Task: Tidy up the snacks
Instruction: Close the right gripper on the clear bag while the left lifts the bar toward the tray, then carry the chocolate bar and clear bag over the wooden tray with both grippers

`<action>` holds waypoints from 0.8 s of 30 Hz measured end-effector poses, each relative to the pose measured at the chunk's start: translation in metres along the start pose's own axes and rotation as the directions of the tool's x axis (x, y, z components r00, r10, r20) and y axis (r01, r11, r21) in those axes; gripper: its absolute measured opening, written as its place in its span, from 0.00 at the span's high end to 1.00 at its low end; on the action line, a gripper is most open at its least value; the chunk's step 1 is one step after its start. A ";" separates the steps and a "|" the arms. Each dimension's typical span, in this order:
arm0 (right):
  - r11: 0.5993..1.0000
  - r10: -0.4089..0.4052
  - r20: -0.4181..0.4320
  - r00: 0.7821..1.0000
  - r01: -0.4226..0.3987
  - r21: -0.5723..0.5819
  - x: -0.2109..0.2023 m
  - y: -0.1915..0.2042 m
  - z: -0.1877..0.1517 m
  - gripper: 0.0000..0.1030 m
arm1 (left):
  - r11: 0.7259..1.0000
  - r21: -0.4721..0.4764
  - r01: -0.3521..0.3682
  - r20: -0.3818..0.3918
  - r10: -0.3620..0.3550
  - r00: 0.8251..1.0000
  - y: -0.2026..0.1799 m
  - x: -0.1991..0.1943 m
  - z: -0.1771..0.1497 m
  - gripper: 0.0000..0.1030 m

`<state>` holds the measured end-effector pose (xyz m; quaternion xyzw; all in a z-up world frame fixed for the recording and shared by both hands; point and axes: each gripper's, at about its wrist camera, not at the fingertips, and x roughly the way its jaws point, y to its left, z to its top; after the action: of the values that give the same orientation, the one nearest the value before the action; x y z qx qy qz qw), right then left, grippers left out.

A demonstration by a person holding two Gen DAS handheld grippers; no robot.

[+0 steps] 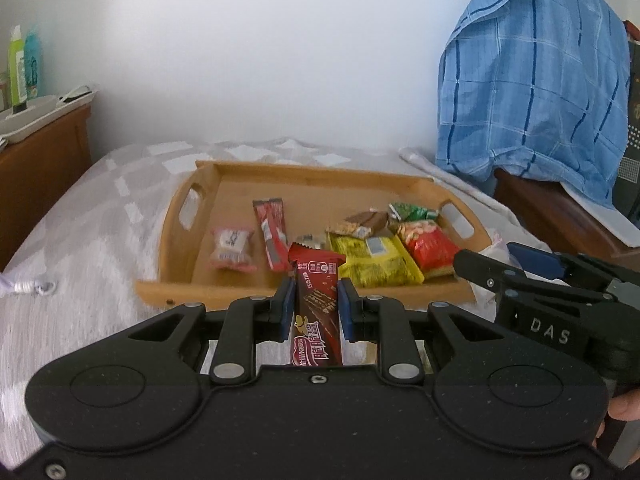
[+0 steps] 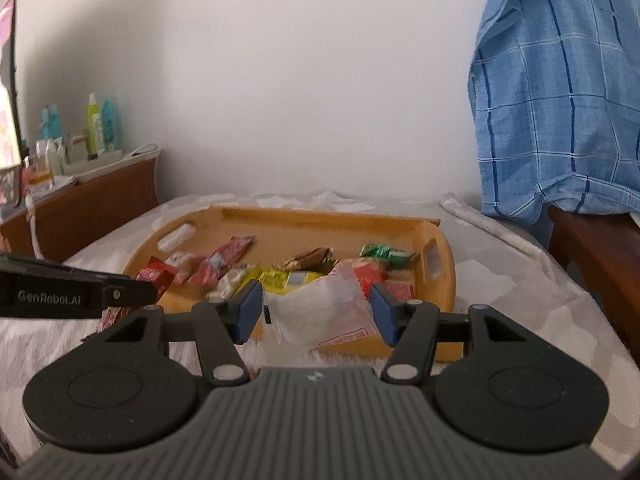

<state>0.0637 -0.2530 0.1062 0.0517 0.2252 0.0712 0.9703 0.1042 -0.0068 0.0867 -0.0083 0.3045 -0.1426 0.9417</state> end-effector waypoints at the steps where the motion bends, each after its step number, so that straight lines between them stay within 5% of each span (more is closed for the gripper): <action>1: 1.000 -0.003 -0.001 1.000 0.003 0.017 0.003 -0.002 0.003 0.41 | 1.000 0.001 -0.002 0.003 0.002 1.000 0.000 0.002 0.003 0.79; 24: 0.982 -0.012 -0.065 0.998 0.024 0.188 0.094 -0.031 0.064 0.41 | 0.999 -0.043 0.032 0.014 -0.031 0.999 0.026 0.079 0.078 0.79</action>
<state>0.1786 -0.2727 0.1187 0.1394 0.2620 0.0425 0.9540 0.2168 -0.0094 0.1024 -0.0343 0.3008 -0.1508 0.9410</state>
